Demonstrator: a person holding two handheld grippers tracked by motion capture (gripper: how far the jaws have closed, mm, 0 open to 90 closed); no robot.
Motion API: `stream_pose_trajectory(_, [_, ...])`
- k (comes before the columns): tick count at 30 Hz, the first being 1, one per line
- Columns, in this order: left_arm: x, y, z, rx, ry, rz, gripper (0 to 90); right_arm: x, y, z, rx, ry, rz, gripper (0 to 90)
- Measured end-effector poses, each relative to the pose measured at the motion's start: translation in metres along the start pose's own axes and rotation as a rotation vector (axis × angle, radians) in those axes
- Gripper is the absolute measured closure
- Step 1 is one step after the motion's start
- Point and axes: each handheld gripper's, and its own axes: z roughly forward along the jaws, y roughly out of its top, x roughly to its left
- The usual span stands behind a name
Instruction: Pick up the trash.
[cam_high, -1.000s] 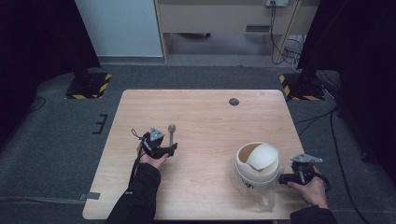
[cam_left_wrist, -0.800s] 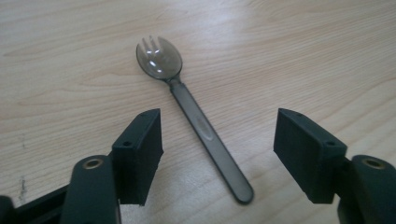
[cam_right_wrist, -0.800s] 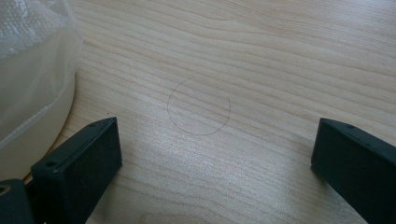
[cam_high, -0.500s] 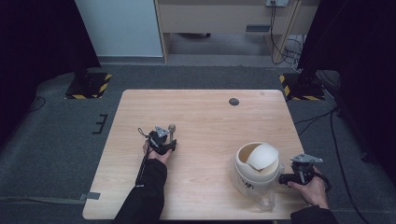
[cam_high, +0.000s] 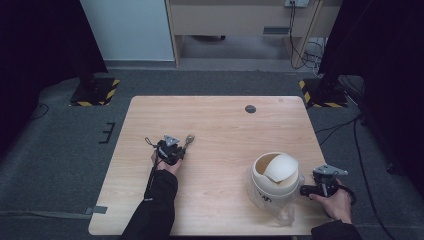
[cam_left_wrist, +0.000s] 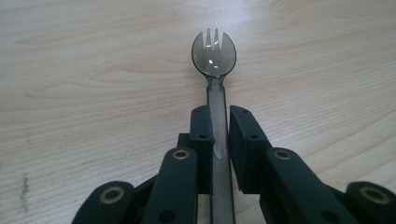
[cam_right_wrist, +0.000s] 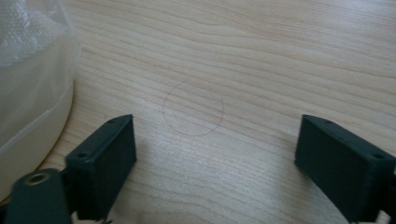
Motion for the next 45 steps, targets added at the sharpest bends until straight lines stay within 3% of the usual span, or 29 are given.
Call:
stream_pose_trajectory(4, [-0.001,0.01,-0.022,-0.063,-0.023,0.031,79.5,-0.002,0.001,-0.002,0.002,-0.005,0.025,21.0])
stream_pose_trajectory(5, [0.0,0.013,-0.035,-0.092,-0.033,0.036,79.5,-0.003,0.001,-0.004,0.009,-0.009,0.031,21.9])
stream_pose_trajectory(6, [0.0,0.013,-0.035,-0.092,-0.033,0.036,79.5,-0.003,0.001,-0.004,0.009,-0.009,0.031,21.9])
stream_pose_trajectory(8, [0.001,0.016,-0.055,-0.14,-0.051,0.044,79.5,-0.003,0.002,-0.005,-0.001,-0.015,0.037,22.9])
stream_pose_trajectory(10, [0.002,0.016,-0.061,-0.157,-0.068,0.036,79.5,-0.002,0.003,-0.006,-0.005,-0.017,0.041,23.1])
stream_pose_trajectory(11, [0.003,0.014,-0.075,-0.197,-0.087,0.027,79.5,-0.003,0.005,-0.007,-0.016,-0.023,0.043,23.5])
stream_pose_trajectory(14, [0.004,0.012,-0.086,-0.22,-0.101,0.022,79.5,-0.003,0.006,-0.009,-0.033,-0.035,0.045,24.0])
stream_pose_trajectory(15, [0.003,0.011,-0.097,-0.252,-0.114,0.012,79.5,-0.004,0.008,-0.011,-0.046,-0.043,0.056,24.5])
stream_pose_trajectory(20, [-0.005,0.015,-0.118,-0.316,-0.132,0.034,79.5,-0.007,0.014,-0.019,-0.113,-0.073,0.089,26.1])
stream_pose_trajectory(24, [-0.01,0.02,-0.126,-0.353,-0.143,0.049,79.4,-0.008,0.02,-0.025,-0.161,-0.087,0.109,26.9])
stream_pose_trajectory(26, [-0.013,0.023,-0.129,-0.37,-0.152,0.059,79.4,-0.009,0.026,-0.031,-0.219,-0.099,0.127,27.2])
stream_pose_trajectory(34, [-0.026,0.032,-0.143,-0.425,-0.191,0.081,79.4,-0.006,0.042,-0.053,-0.362,-0.129,0.153,27.3])
stream_pose_trajectory(40, [-0.032,0.04,-0.155,-0.48,-0.199,0.109,79.5,-0.004,0.053,-0.065,-0.422,-0.106,0.172,27.1])
stream_pose_trajectory(45, [-0.037,0.043,-0.16,-0.502,-0.214,0.12,79.4,0.007,0.07,-0.081,-0.496,-0.077,0.147,27.5])
